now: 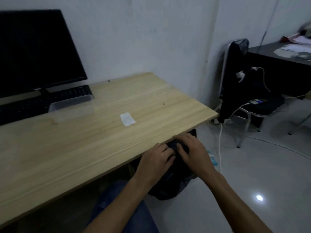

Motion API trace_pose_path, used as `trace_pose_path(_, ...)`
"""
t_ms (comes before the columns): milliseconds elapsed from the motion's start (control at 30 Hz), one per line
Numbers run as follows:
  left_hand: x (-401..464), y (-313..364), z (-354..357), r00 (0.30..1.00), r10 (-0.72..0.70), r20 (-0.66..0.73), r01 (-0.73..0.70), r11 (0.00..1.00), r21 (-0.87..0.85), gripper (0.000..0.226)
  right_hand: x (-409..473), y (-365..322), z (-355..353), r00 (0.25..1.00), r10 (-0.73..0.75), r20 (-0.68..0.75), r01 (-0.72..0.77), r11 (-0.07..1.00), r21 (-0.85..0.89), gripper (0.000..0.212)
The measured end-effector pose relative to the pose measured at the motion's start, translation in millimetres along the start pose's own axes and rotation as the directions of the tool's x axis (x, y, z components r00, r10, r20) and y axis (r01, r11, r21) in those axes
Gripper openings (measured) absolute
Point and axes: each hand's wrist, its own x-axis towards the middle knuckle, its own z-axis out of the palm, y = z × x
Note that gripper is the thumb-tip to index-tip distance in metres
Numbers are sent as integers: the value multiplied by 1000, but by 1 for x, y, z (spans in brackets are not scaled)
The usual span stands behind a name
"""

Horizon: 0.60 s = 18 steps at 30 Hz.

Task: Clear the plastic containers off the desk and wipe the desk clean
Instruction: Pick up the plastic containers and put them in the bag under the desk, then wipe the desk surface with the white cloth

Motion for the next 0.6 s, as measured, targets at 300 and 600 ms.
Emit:
trace_pose_path(300, -29, -73, -90, 946, -278, -167, 273, 960, -55, 26, 66, -78, 36, 988, -156, 6, 152, 972, 182, 28)
trace_pose_path(600, -73, -146, -112, 833, -515, -202, 525, 851, -8, 30, 103, -92, 91, 966, -165, 200, 160, 986, 42, 31)
